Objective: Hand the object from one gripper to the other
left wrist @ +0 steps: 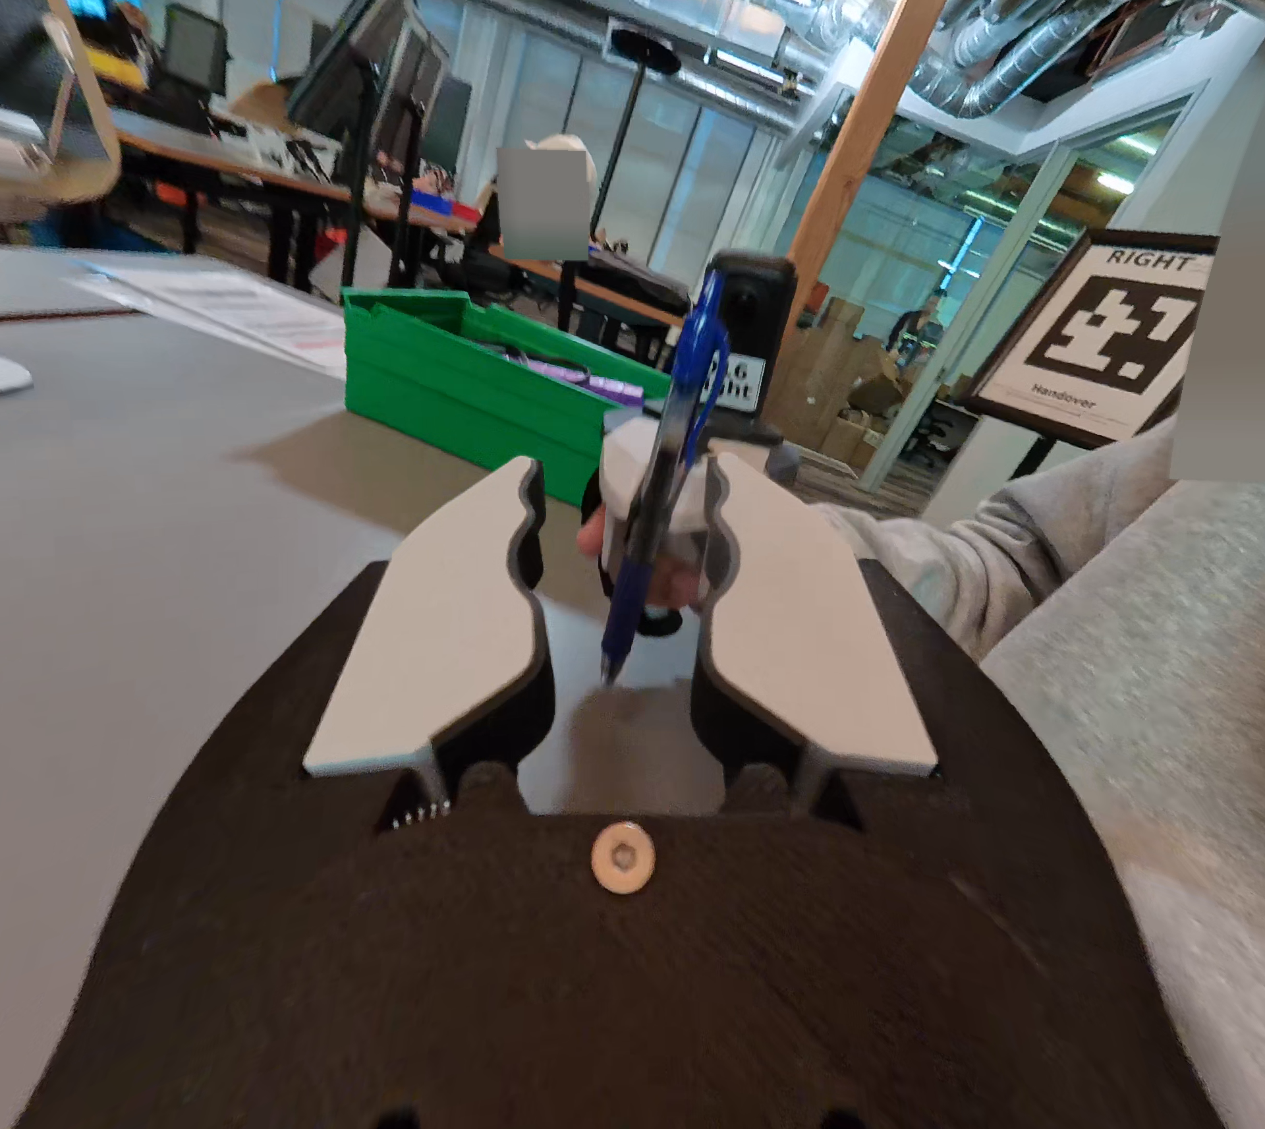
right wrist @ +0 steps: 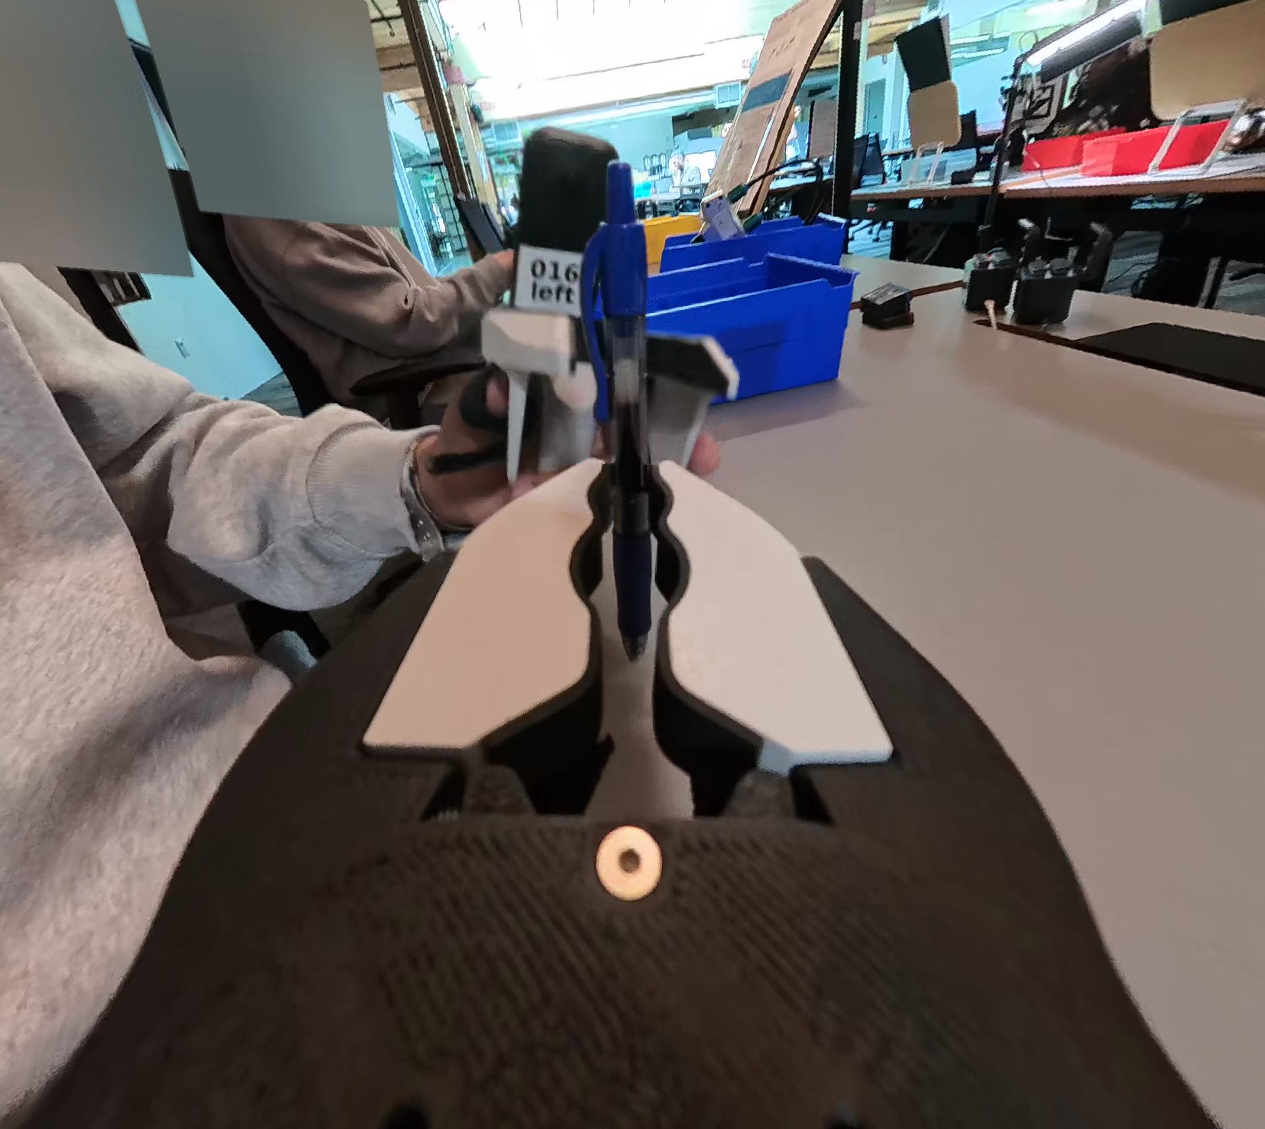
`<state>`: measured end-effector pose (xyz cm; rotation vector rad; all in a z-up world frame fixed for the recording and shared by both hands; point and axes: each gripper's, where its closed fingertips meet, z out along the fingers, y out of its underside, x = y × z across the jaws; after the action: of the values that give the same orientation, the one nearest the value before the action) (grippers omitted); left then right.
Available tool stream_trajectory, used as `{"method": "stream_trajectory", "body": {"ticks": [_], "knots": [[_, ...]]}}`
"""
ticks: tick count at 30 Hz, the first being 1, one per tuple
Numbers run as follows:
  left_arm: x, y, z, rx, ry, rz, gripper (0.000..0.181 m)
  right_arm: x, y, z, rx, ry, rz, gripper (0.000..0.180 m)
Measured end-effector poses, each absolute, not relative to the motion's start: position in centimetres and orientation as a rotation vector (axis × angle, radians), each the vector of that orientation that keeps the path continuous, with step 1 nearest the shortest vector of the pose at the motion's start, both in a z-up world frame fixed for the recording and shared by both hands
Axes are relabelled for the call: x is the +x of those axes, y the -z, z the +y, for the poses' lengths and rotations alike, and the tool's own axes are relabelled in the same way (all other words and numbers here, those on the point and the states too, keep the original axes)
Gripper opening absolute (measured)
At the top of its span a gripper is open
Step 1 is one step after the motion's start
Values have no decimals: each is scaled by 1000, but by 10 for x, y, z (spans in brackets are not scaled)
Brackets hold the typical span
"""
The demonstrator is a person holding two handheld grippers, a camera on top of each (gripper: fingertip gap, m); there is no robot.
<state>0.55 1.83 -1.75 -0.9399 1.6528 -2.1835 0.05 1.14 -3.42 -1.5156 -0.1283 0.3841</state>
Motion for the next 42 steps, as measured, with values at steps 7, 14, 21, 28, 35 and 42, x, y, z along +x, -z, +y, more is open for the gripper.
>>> {"method": "stream_trajectory", "body": {"ticks": [7, 14, 21, 28, 35, 42], "knots": [[0, 60, -7, -903, 2061, 1970, 25, 2, 29, 9, -1484, -394, -120, 10], [-4, 74, -19, -839, 1962, 2071, 30, 1, 26, 7, -1468, -403, -120, 10], [-2, 92, -17, -878, 1861, 2158, 26, 3, 21, 5, -1447, -404, -111, 10], [-1, 86, -17, -871, 1889, 2118, 18, 0, 23, 6, -1461, -400, -127, 10], [-1, 82, -20, -851, 1928, 2089, 11, -1, 21, 6, -1448, -414, -123, 10], [2, 71, -15, -841, 1962, 1994, 11, 9, 16, 7, -1409, -358, -76, 38]]}}
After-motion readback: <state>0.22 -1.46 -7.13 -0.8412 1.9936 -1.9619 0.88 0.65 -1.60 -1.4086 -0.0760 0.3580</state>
